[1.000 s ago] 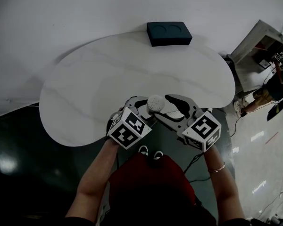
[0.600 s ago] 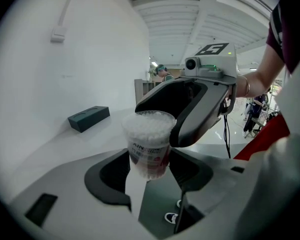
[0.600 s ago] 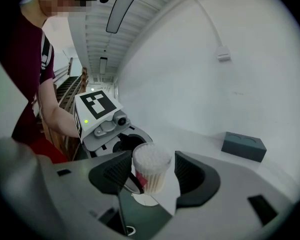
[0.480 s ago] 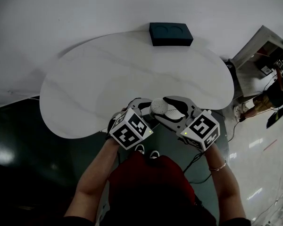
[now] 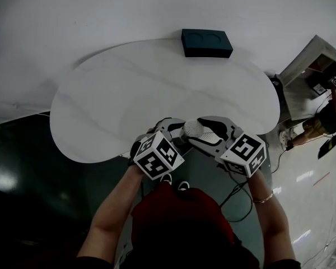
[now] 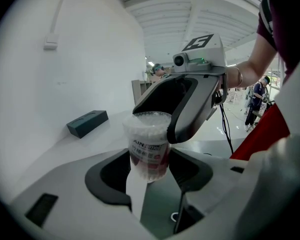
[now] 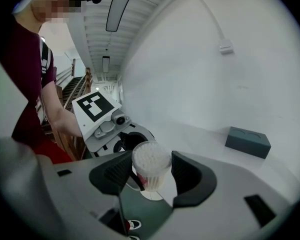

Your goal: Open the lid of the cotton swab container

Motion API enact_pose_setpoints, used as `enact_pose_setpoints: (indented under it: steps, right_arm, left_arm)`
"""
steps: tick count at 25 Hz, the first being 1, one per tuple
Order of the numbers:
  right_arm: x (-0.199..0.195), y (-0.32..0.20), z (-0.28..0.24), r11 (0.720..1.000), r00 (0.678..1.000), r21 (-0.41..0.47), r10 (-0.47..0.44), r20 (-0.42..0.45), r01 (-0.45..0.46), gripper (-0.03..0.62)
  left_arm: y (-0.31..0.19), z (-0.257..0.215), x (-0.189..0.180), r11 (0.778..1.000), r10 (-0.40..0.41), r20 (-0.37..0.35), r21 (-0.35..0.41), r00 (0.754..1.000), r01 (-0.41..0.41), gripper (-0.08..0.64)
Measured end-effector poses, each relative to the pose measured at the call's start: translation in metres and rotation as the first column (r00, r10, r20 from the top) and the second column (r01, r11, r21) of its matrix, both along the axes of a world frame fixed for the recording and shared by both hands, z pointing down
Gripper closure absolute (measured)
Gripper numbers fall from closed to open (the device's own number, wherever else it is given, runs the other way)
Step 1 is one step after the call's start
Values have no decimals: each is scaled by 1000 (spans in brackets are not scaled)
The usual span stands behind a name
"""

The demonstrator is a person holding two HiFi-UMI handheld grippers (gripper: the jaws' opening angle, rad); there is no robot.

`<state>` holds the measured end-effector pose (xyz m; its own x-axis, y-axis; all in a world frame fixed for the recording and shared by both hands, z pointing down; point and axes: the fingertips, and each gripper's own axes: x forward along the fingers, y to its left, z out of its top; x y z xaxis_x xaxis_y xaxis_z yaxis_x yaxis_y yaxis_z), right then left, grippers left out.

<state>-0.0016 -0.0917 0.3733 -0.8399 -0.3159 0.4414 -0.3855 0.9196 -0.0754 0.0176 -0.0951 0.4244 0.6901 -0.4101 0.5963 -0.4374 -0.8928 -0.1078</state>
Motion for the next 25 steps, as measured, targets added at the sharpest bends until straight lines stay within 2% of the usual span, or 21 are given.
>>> enact_pose_setpoints:
  steps: [9, 13, 16, 21, 25]
  right_arm:
    - [-3, -5, 4, 999, 999, -37, -32, 4, 33, 337]
    - [-6, -8, 4, 994, 998, -99, -36, 59, 42, 339]
    - [-6, -9, 3, 991, 996, -127, -40, 75, 49, 339]
    - [-7, -13, -2, 976, 987, -214, -19, 157, 52, 339]
    - [-6, -17, -3, 978, 986, -203, -9, 165, 43, 339]
  left_arm:
    - [-5, 4, -5, 1000, -8, 5, 23, 1000, 8, 301]
    - [-10, 9, -11, 998, -11, 40, 57, 999, 8, 307]
    - [-11, 9, -11, 998, -13, 40, 64, 999, 10, 307]
    - [-13, 7, -13, 996, -20, 40, 83, 999, 17, 307]
    - [-16, 8, -13, 996, -32, 34, 80, 999, 29, 307]
